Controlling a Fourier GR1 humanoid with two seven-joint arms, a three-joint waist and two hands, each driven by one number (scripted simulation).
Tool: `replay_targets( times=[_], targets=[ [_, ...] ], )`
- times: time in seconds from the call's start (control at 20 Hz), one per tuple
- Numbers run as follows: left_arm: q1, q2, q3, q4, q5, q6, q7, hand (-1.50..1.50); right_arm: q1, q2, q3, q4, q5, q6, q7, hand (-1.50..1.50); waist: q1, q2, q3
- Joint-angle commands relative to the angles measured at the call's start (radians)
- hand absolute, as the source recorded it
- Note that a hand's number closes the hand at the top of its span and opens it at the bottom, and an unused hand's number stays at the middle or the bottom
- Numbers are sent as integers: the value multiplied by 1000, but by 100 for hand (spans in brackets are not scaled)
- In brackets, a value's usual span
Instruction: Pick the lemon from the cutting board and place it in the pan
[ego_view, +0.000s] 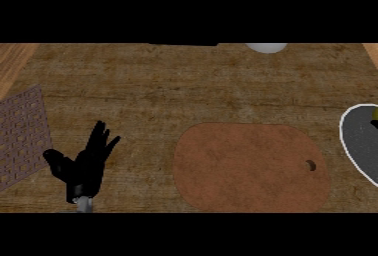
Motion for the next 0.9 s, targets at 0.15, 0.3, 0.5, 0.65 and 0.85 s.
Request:
replay_targets(
  times=[0.15, 0.3, 0.5, 0.65, 0.85],
  targets=[
    [23, 10, -12, 2, 0, -12, 41, 0, -82, 31, -157, 92, -203, 24, -258, -150, -6, 0, 0],
    [34, 4, -2, 13, -3, -2, 22, 0, -81, 14, -267, 90, -344, 128, -382, -150, -24, -2, 0],
    [14, 7, 14, 29, 3, 0, 27, 0, -83, -53, -371, 147, -463, 287, -427, -150, -35, -3, -2],
    [11, 33, 43, 24, 19, -6, 50, 0, -63, -105, -429, 182, -541, 450, -449, -150, -42, -7, -4],
    [7, -5, 19, 38, -13, 29, 35, 0, 4, -152, -454, 210, -597, 621, -491, -150, -47, -11, -6]
  ],
)
